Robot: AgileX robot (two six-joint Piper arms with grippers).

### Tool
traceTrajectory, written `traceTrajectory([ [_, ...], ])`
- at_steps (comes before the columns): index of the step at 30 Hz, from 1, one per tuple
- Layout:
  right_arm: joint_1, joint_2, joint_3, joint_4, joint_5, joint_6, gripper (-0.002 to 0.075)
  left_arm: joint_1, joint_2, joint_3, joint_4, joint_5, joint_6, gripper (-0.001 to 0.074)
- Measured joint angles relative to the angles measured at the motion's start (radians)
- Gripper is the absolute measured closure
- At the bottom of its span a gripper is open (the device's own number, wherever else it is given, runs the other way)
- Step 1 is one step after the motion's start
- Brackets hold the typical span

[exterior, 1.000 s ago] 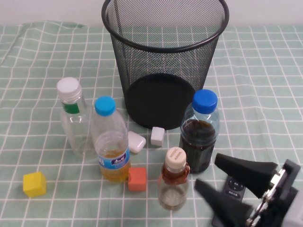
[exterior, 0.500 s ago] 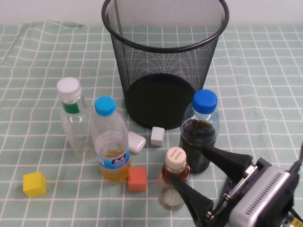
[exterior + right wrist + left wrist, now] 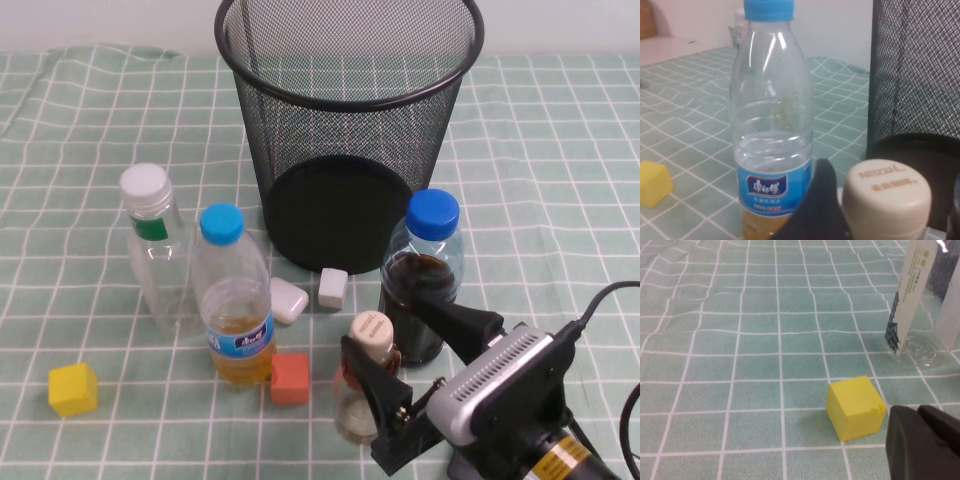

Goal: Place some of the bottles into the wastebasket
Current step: Pick up a bottle from the table with right arm

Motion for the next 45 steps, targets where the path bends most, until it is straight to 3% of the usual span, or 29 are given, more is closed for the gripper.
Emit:
traceTrajectory([
  [19, -0.002, 0.142, -0.085, 0.062, 0.000, -0.065, 0.0176, 0.000, 0.000, 0.000, 0.000, 0.000, 0.000, 0.0741],
  [23, -0.015, 0.160, -0.102, 0.065, 0.000, -0.072, 0.0250, 0.000, 0.000, 0.000, 0.000, 0.000, 0.000, 0.0741],
  [28, -0.024, 0.160, -0.108, 0.070, -0.002, -0.072, 0.0418, 0.000, 0.000, 0.000, 0.000, 0.000, 0.000, 0.0741],
  [32, -0.024, 0.161, -0.110, 0.066, -0.005, -0.072, 0.0433, 0.000, 0.000, 0.000, 0.000, 0.000, 0.000, 0.0741],
  [40, -0.024, -0.011, -0.205, 0.138, 0.308, -0.203, 0.0433, 0.000, 0.000, 0.000, 0.000, 0.000, 0.000, 0.0741],
  [45, -0.024, -0.154, -0.317, 0.391, 0.574, -0.478, 0.0433, 0.000, 0.000, 0.000, 0.000, 0.000, 0.000, 0.0741],
])
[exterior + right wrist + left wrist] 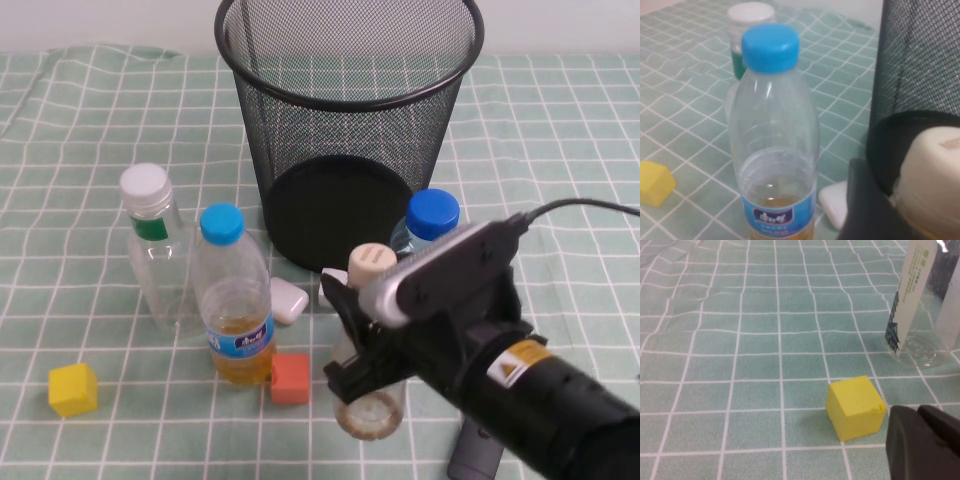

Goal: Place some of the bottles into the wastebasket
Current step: Pick up a bottle from the table with right arm, then place the bottle in the trash can

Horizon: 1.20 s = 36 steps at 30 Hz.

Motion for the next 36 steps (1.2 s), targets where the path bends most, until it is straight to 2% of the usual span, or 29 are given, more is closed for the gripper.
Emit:
traceTrajectory([
  [3, 0.000, -0.055, -0.059, 0.289, 0.088, -0.254, 0.0433, 0.000, 0.000, 0.000, 0.000, 0.000, 0.000, 0.0741],
  [6, 0.000, -0.093, -0.100, 0.473, 0.115, -0.442, 0.0433, 0.000, 0.000, 0.000, 0.000, 0.000, 0.000, 0.0741],
  [13, -0.003, -0.121, -0.156, 0.475, 0.184, -0.463, 0.0433, 0.000, 0.000, 0.000, 0.000, 0.000, 0.000, 0.0741],
  [17, -0.039, -0.121, -0.160, 0.413, 0.258, -0.355, 0.0433, 0.000, 0.000, 0.000, 0.000, 0.000, 0.000, 0.0741],
  [25, -0.248, -0.110, -0.221, 0.061, 0.643, 0.151, 0.0433, 0.000, 0.000, 0.000, 0.000, 0.000, 0.000, 0.0741],
  [30, -0.322, -0.110, -0.382, -0.201, 0.836, 0.386, 0.0433, 0.000, 0.000, 0.000, 0.000, 0.000, 0.000, 0.0741],
  [36, -0.373, -0.087, -0.606, -0.443, 0.986, 0.517, 0.0433, 0.000, 0.000, 0.000, 0.000, 0.000, 0.000, 0.0741],
])
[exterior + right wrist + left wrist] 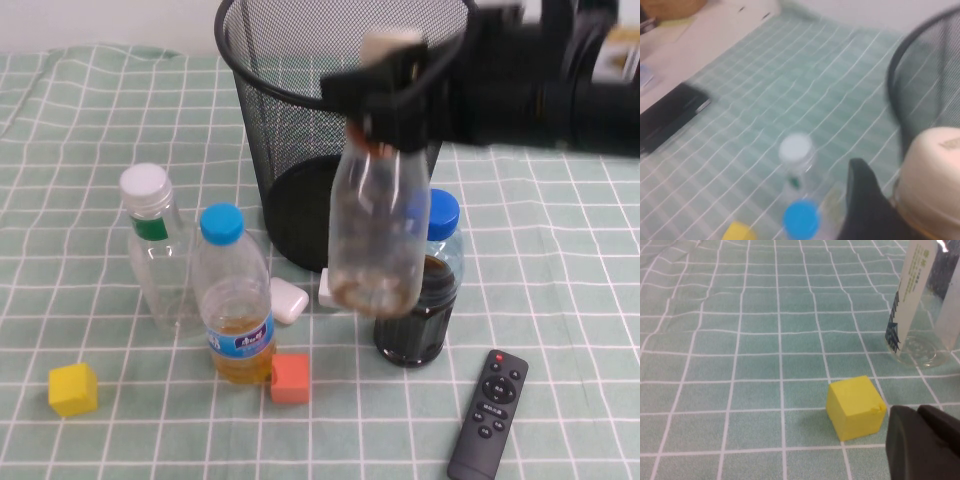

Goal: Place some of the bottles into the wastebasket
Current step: Place the bottle in the trash can

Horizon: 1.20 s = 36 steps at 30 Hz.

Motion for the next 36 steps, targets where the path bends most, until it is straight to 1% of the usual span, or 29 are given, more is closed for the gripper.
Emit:
traceTrajectory([
  [6, -0.061, 0.124, -0.356, -0.290, 0.123, 0.172, 0.0433, 0.000, 0.000, 0.000, 0.000, 0.000, 0.000, 0.0741],
  [9, -0.092, 0.223, -0.530, -0.379, 0.137, 0.212, 0.0433, 0.000, 0.000, 0.000, 0.000, 0.000, 0.000, 0.0741],
  [13, -0.134, 0.384, -0.733, -0.410, 0.144, 0.224, 0.0433, 0.000, 0.000, 0.000, 0.000, 0.000, 0.000, 0.0741],
  [16, -0.167, 0.498, -0.839, -0.415, 0.155, 0.226, 0.0433, 0.000, 0.000, 0.000, 0.000, 0.000, 0.000, 0.0741],
  [18, -0.184, 0.566, -0.882, -0.417, 0.167, 0.226, 0.0433, 0.000, 0.000, 0.000, 0.000, 0.000, 0.000, 0.0741],
  [22, -0.201, 0.671, -0.897, -0.429, 0.185, 0.226, 0.0433, 0.000, 0.000, 0.000, 0.000, 0.000, 0.000, 0.0741],
  [29, -0.205, 0.767, -0.900, -0.432, 0.219, 0.226, 0.0432, 0.000, 0.000, 0.000, 0.000, 0.000, 0.000, 0.0741],
  [32, -0.205, 0.788, -0.900, -0.428, 0.239, 0.226, 0.0386, 0.000, 0.000, 0.000, 0.000, 0.000, 0.000, 0.0741],
  [34, -0.205, 0.799, -0.900, -0.428, 0.245, 0.228, 0.0323, 0.000, 0.000, 0.000, 0.000, 0.000, 0.000, 0.0741],
  [36, -0.205, 0.807, -0.900, -0.428, 0.249, 0.230, 0.0282, 0.000, 0.000, 0.000, 0.000, 0.000, 0.000, 0.0741],
])
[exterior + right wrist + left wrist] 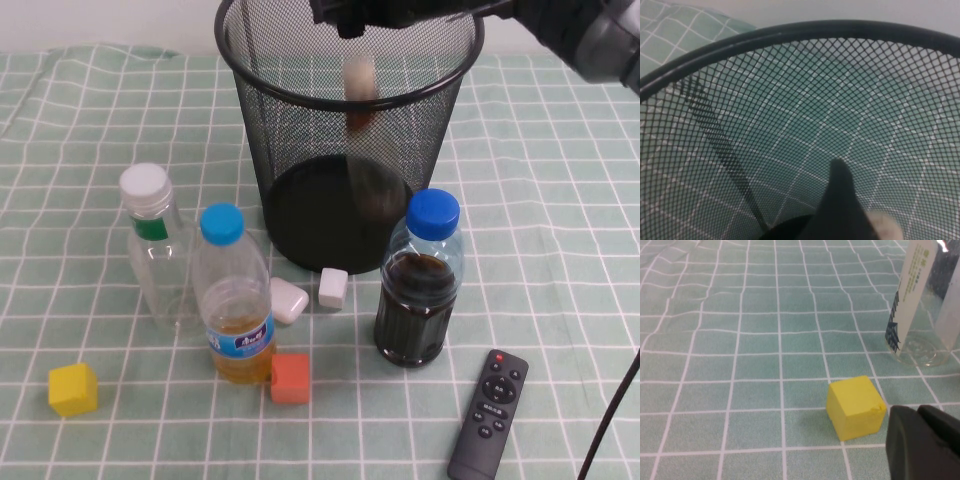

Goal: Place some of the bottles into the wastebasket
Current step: Place the bottle in the trash can, then pick up a bottle from the table with left arm

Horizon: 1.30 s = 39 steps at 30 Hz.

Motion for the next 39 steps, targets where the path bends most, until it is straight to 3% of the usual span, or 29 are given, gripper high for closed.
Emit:
traceTrajectory([
  [6, 0.000, -0.018, 0.000, -0.002, 0.038, 0.006, 0.0257, 0.000, 0.000, 0.000, 0.000, 0.000, 0.000, 0.0741],
  [9, 0.000, -0.076, 0.000, -0.017, 0.115, 0.048, 0.0286, 0.000, 0.000, 0.000, 0.000, 0.000, 0.000, 0.0741],
  [11, 0.002, -0.139, 0.000, -0.046, 0.189, 0.080, 0.0353, 0.000, 0.000, 0.000, 0.000, 0.000, 0.000, 0.0741],
  [16, 0.004, -0.327, -0.006, -0.125, 0.439, 0.104, 0.0650, 0.000, 0.000, 0.000, 0.000, 0.000, 0.000, 0.0741],
  [19, 0.004, -0.391, -0.008, -0.138, 0.549, 0.087, 0.0710, 0.000, 0.000, 0.000, 0.000, 0.000, 0.000, 0.0741],
  [39, 0.013, -0.756, 0.350, -0.195, 0.598, -0.006, 0.0733, 0.000, 0.000, 0.000, 0.000, 0.000, 0.000, 0.0741],
])
